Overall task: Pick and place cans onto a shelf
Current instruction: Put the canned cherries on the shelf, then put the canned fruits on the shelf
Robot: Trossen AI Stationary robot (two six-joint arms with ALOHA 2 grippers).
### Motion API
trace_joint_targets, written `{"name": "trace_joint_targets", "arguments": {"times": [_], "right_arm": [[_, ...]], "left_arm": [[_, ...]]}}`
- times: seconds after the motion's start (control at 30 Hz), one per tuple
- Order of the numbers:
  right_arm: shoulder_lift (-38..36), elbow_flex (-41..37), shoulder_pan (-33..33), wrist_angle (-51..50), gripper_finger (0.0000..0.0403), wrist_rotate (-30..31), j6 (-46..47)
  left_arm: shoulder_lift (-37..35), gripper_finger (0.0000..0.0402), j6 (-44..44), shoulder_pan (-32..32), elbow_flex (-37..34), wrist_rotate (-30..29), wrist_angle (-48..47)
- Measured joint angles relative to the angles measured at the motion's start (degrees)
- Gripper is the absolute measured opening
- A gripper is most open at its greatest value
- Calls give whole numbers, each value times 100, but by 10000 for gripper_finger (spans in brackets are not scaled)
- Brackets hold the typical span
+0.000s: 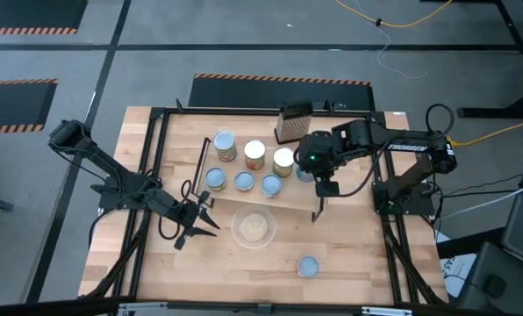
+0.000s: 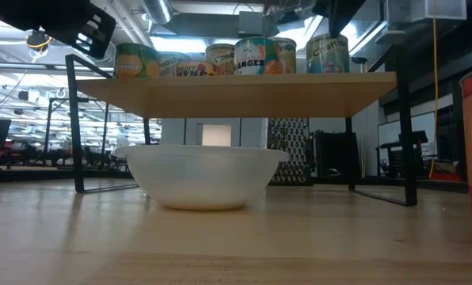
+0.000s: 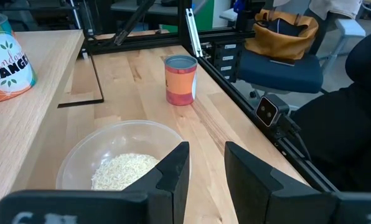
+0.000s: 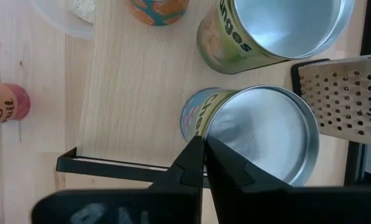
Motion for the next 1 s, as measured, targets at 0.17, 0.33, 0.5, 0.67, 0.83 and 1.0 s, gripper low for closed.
{"name": "trace_joint_targets", "arguments": {"times": [0.17, 0.33, 0.5, 0.67, 0.83, 1.0], "right_arm": [[0, 0, 0, 3, 24, -6, -7], [0, 0, 0, 15, 65, 32, 20], [0, 0, 0, 17, 127, 32, 136], [-2, -1, 0, 63, 153, 40, 146], [-2, 222, 50, -85, 155, 24, 158], [-9, 980, 378, -46, 155, -95, 326]], "left_arm": [[0, 94, 0, 0, 0, 0, 0], [0, 94, 0, 0, 0, 0, 0], [0, 94, 0, 0, 0, 0, 0], [0, 94, 0, 0, 0, 0, 0], [0, 94, 0, 0, 0, 0, 0], [0, 94, 0, 0, 0, 0, 0]]}}
